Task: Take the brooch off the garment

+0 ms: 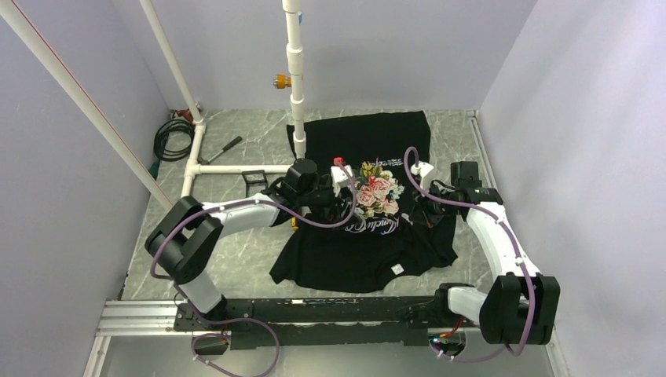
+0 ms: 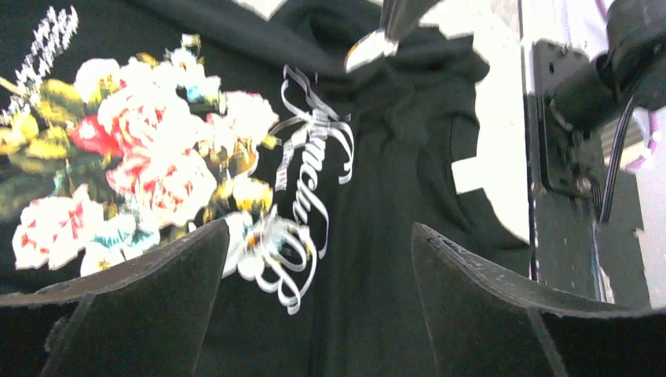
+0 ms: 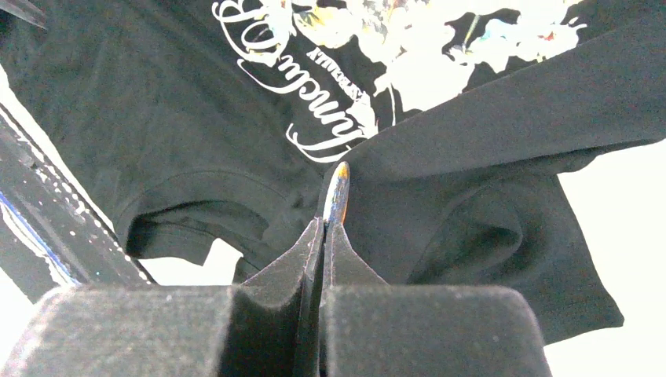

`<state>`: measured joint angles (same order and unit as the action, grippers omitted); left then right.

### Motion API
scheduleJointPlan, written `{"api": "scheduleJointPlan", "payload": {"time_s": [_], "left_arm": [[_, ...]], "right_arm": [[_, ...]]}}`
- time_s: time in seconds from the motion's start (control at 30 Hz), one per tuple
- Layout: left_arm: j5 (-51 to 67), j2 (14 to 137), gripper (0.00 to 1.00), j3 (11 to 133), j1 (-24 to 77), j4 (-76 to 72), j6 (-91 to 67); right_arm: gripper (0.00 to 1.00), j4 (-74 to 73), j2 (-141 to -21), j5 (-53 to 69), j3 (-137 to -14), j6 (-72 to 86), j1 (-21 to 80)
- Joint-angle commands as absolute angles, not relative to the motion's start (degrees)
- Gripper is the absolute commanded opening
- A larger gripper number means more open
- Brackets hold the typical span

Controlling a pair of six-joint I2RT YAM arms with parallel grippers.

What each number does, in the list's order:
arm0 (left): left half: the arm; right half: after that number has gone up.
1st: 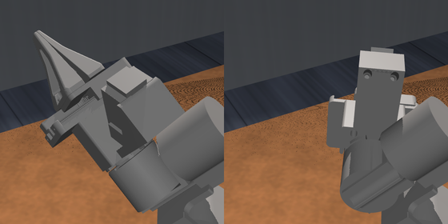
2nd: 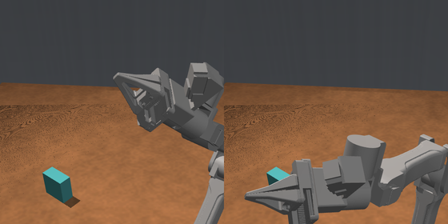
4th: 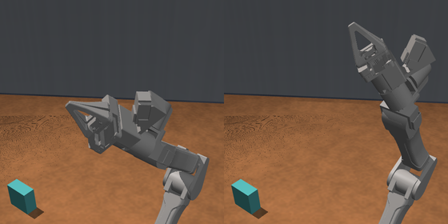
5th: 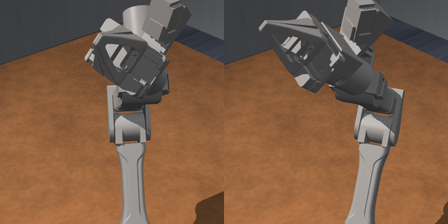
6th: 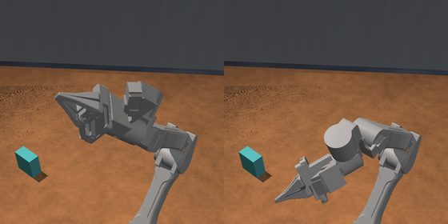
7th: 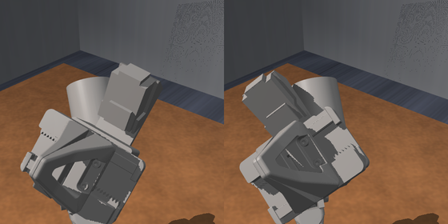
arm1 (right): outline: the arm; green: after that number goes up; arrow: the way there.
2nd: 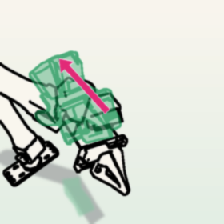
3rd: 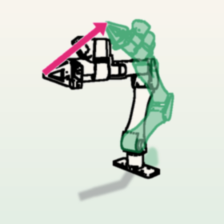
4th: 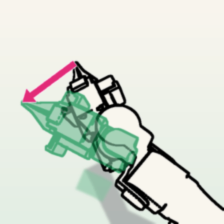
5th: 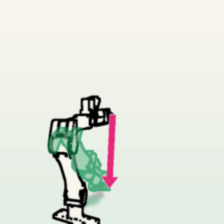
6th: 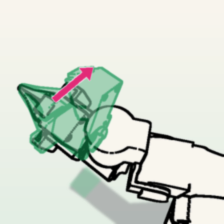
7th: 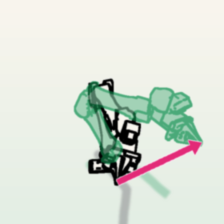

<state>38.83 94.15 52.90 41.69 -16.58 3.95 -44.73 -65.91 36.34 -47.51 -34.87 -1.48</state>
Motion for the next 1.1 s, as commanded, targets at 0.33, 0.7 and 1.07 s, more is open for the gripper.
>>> {"api": "scheduleJointPlan", "payload": {"time_s": [0.33,0.7,1.07], "left_arm": [[32.5,103.7,0.83,56.0,47.4,-39.7,-6.2],[27.6,106.2,0.82,58.2,51.2,-36.3,-5.6],[24.0,108.0,0.82,60.8,52.9,-32.4,-9.3]], "right_arm": [[0.00,-44.0,-66.0,49.5,-50.8,-32.5,-1.4],[0.00,-40.7,-66.4,50.4,-51.3,-22.2,1.7],[0.00,-36.5,-65.1,48.6,-48.8,-14.1,1.9]]}}
